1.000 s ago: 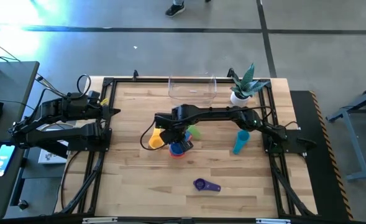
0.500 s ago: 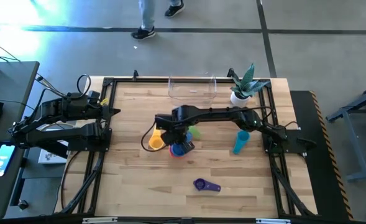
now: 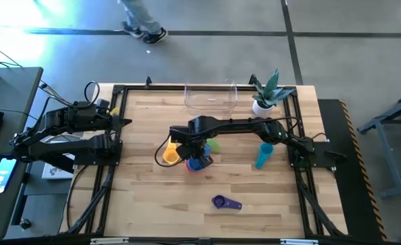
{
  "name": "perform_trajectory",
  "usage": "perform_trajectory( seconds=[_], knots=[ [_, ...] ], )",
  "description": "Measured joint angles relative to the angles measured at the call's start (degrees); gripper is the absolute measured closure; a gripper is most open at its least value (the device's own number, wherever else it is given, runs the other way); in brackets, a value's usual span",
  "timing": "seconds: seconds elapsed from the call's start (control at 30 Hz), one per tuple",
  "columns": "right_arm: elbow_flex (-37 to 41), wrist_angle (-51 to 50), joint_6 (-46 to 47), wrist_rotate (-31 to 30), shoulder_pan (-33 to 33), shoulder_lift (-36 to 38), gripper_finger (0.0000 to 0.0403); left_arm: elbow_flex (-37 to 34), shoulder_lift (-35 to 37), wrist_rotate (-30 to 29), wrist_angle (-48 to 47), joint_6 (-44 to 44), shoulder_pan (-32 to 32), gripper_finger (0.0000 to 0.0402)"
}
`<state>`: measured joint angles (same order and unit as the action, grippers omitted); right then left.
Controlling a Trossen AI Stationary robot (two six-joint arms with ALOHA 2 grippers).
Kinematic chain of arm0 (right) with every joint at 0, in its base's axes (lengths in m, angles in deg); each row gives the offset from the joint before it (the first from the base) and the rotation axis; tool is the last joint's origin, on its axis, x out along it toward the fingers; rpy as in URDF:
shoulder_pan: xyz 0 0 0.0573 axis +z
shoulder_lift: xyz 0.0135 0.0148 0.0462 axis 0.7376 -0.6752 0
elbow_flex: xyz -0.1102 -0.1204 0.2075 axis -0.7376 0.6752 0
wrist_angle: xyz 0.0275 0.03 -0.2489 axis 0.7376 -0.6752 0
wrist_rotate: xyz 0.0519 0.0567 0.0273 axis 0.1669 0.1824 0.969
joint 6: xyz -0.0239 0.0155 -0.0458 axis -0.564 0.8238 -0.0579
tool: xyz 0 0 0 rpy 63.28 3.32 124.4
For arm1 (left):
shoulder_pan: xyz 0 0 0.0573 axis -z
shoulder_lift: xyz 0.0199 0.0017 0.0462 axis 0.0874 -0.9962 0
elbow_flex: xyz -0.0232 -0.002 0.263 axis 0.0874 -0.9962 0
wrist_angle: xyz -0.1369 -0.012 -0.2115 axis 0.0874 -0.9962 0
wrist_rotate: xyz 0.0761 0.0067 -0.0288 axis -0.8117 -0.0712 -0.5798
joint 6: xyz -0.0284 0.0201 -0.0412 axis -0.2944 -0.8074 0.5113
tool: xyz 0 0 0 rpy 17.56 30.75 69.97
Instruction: Nest measuring cups in basket
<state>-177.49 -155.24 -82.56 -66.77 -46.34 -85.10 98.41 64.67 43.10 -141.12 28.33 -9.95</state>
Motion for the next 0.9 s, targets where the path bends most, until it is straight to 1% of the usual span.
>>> perform_trajectory(
  seconds=[0.4,0.5,0.7,0.9],
  knots=[
    [0.00,0.10,1.40,0.20,0.00,0.00,0.0380,0.00,0.00,0.00,0.00,0.00,0.00,0.0312],
    [0.00,0.17,1.38,0.20,0.00,0.00,0.0365,0.00,0.00,0.00,-0.01,0.00,0.00,0.0312],
    [0.00,0.22,1.40,0.19,0.00,0.01,0.0315,0.00,0.00,0.00,0.00,0.00,0.00,0.0312],
    [0.00,0.72,3.35,0.13,0.00,0.02,0.0306,0.00,0.00,0.00,0.00,0.00,0.00,0.0312]
  ],
)
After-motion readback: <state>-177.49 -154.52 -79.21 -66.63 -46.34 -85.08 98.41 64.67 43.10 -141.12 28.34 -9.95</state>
